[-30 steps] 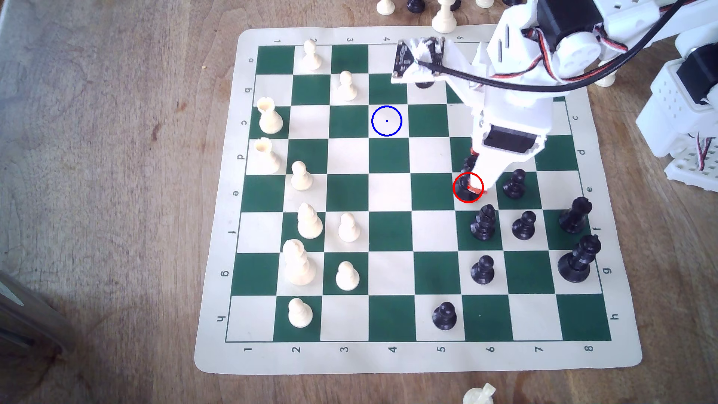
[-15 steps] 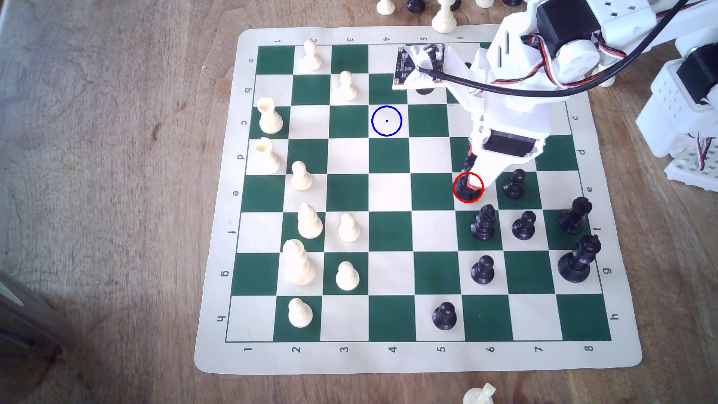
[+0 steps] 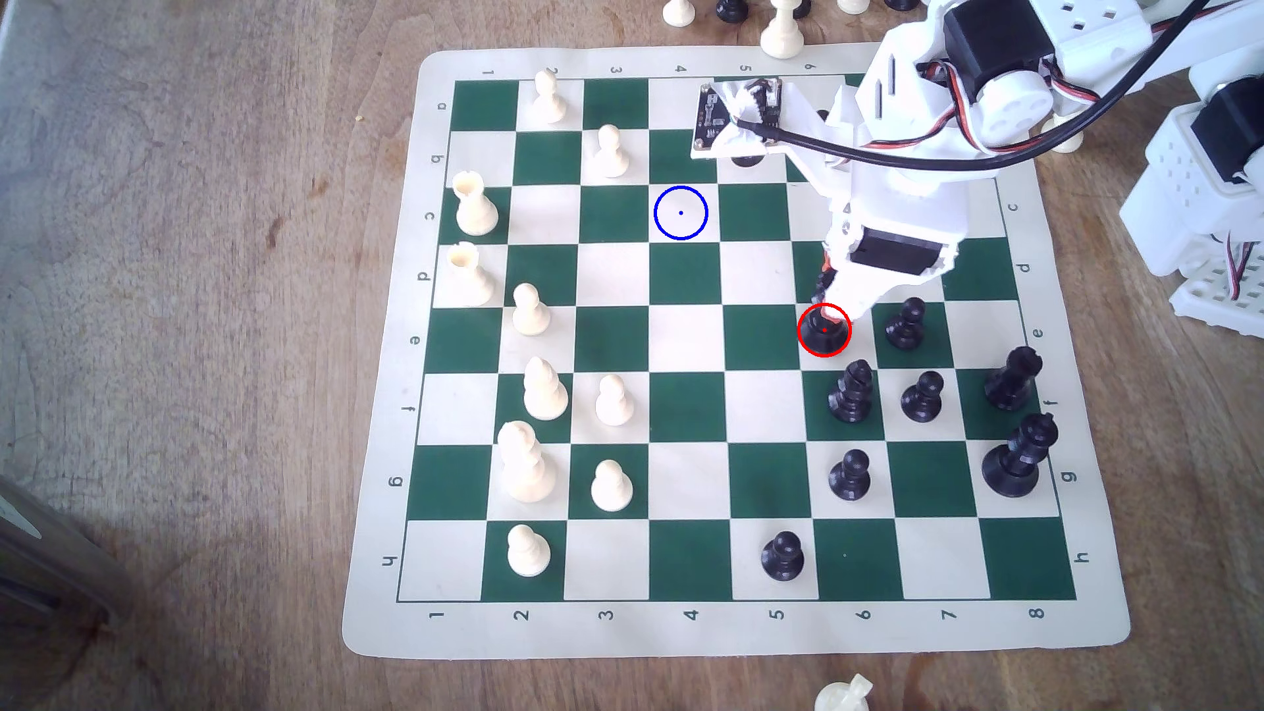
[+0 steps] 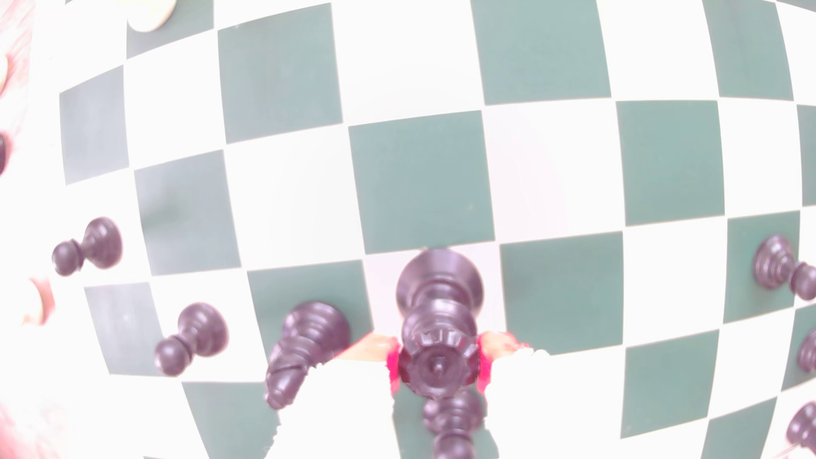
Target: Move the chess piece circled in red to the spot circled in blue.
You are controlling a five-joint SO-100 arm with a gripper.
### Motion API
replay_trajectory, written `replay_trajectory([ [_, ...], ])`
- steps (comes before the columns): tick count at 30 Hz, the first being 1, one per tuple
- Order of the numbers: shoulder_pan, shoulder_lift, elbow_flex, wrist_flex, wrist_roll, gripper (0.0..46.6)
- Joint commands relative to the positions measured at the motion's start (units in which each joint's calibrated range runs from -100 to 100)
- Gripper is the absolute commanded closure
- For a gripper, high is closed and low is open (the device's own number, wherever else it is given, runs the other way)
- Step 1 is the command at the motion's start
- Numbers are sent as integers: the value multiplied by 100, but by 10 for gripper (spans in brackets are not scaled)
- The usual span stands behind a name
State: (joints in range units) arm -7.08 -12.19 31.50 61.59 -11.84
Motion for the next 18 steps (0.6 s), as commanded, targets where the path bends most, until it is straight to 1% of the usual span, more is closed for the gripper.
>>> replay_trajectory([
  [1, 70, -292, -602, 458, 54, 464],
  [4, 172, -343, -1173, 900, 98, 464],
  [5, 243, -343, -1599, 1195, 142, 464],
  [11, 438, 158, -3666, 2252, 176, 464],
  [13, 516, 370, -4228, 2448, 205, 464],
  [14, 610, 616, -4700, 2563, 239, 464],
  [18, 853, 1338, -5507, 2637, 352, 464],
])
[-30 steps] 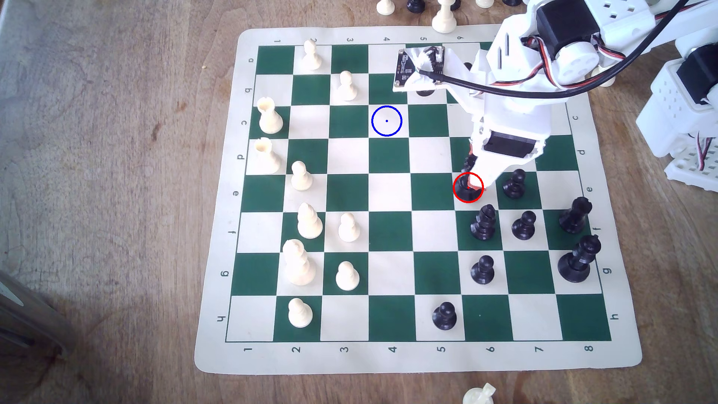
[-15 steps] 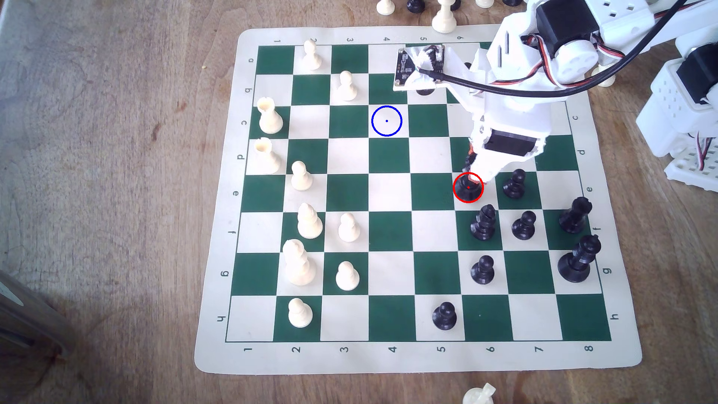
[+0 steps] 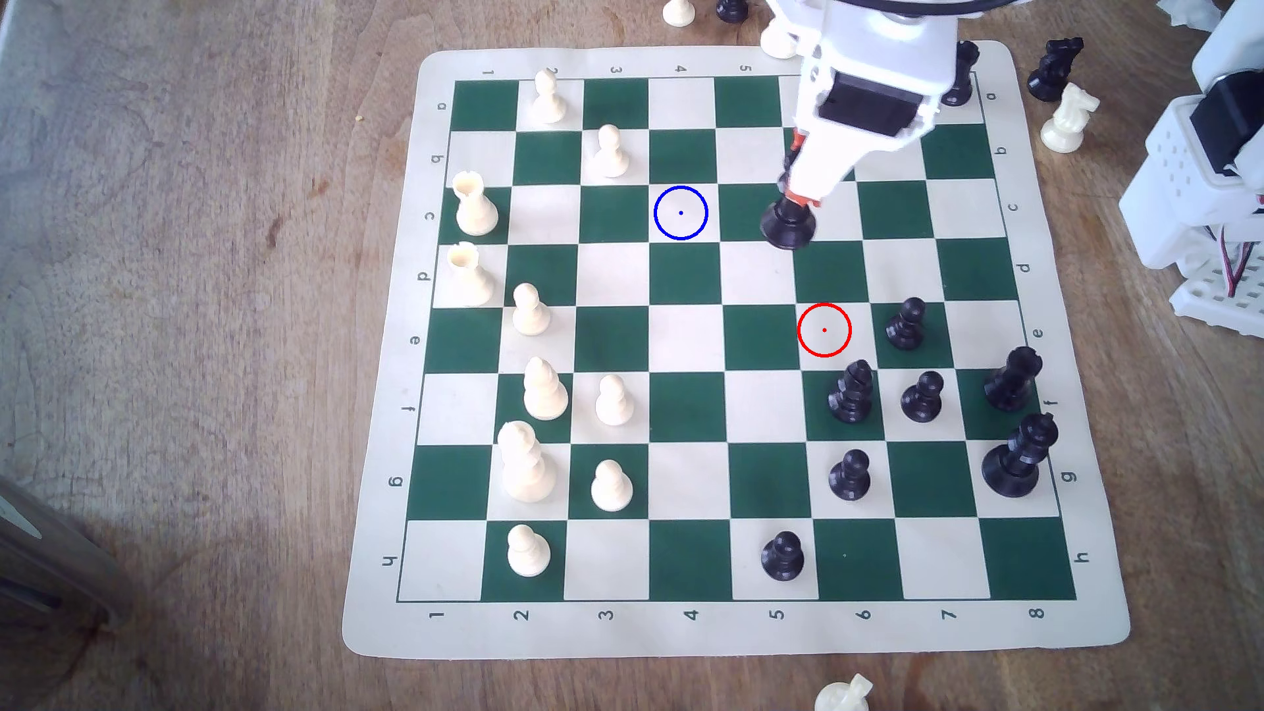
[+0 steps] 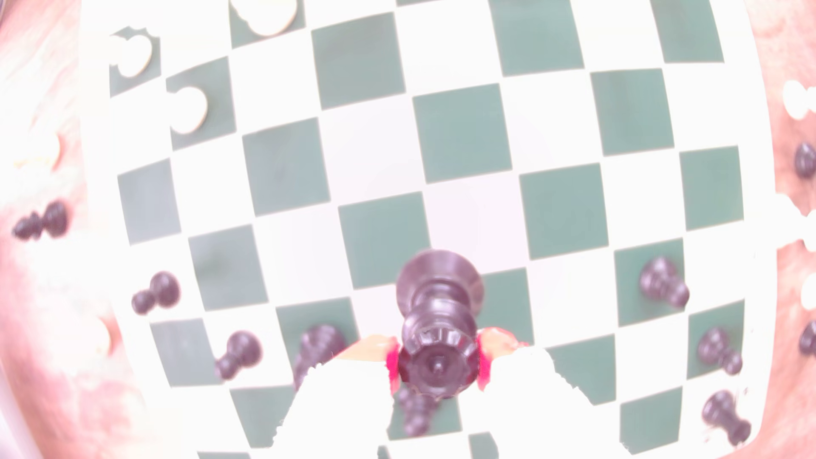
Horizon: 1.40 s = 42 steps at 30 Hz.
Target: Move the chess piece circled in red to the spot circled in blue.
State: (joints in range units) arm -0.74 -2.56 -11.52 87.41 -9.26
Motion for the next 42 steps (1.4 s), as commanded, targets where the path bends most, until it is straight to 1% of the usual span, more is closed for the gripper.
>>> replay_trajectory([
  [1, 258, 527, -1332, 55, 107, 464],
  [5, 453, 1189, -1948, 22, 186, 464],
  [9, 563, 1758, -2302, -19, 269, 464],
  [18, 742, 2811, -2683, -281, 313, 464],
  [27, 891, 3235, -3345, -174, 371, 464],
  [42, 907, 3329, -3390, -27, 420, 464],
])
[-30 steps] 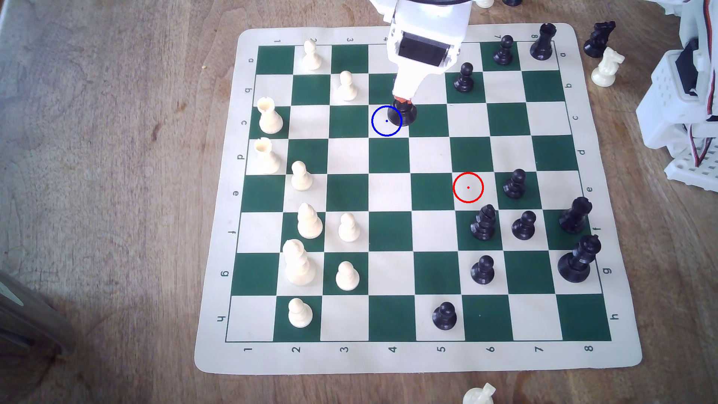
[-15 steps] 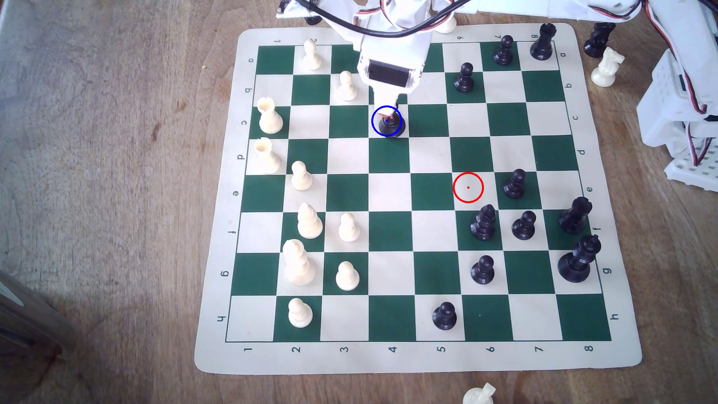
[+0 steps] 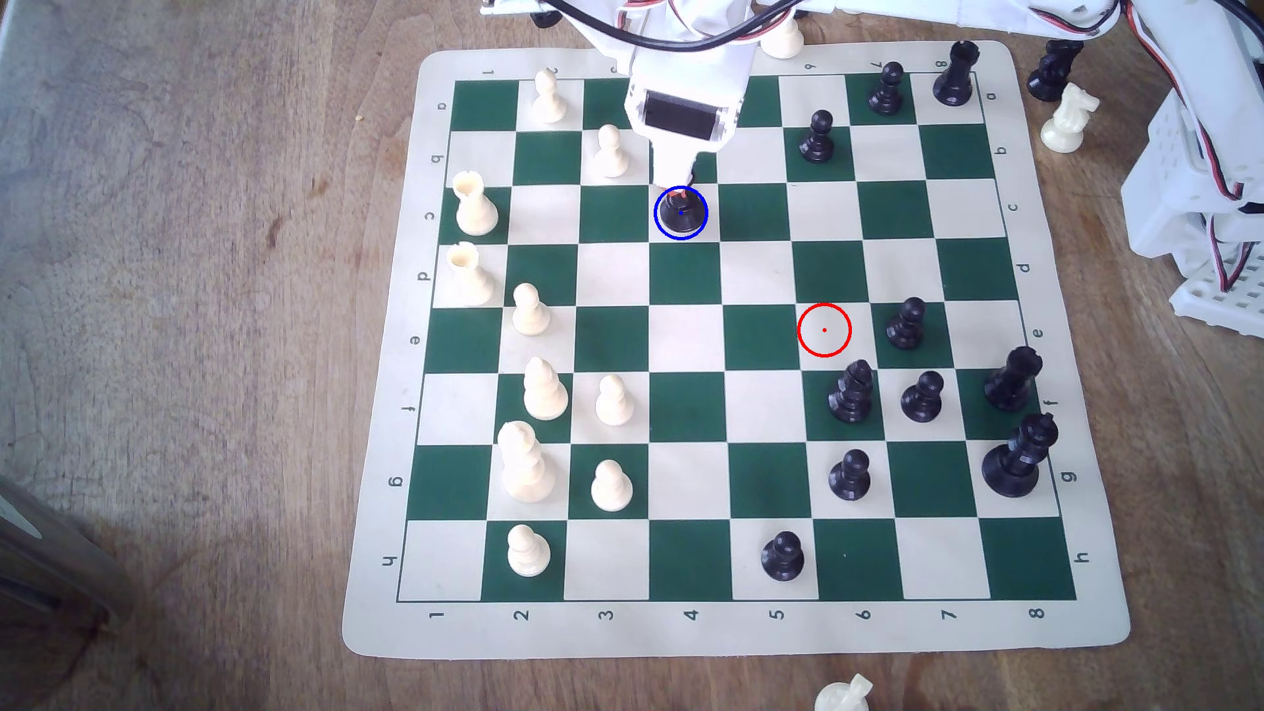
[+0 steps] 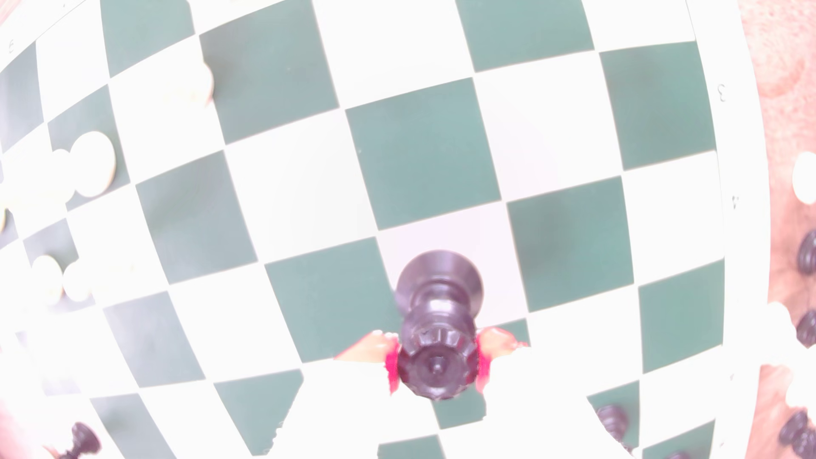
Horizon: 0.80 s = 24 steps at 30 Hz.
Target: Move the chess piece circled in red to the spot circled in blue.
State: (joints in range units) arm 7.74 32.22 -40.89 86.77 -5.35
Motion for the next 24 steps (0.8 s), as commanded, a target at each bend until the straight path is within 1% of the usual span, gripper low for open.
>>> replay_trajectory([
  [1, 59, -140, -453, 37, 29, 464],
  [7, 113, -89, -453, 37, 63, 464],
  [9, 137, -106, -453, 37, 68, 454],
  [10, 145, -115, -453, 37, 68, 437],
  [11, 176, -140, -453, 12, 34, 374],
  [12, 184, -157, -453, -12, 15, 352],
  [16, 199, -225, -453, -29, -10, 318],
  [22, 184, -301, -453, -29, -39, 317],
  [24, 176, -361, -634, 102, -54, 317],
])
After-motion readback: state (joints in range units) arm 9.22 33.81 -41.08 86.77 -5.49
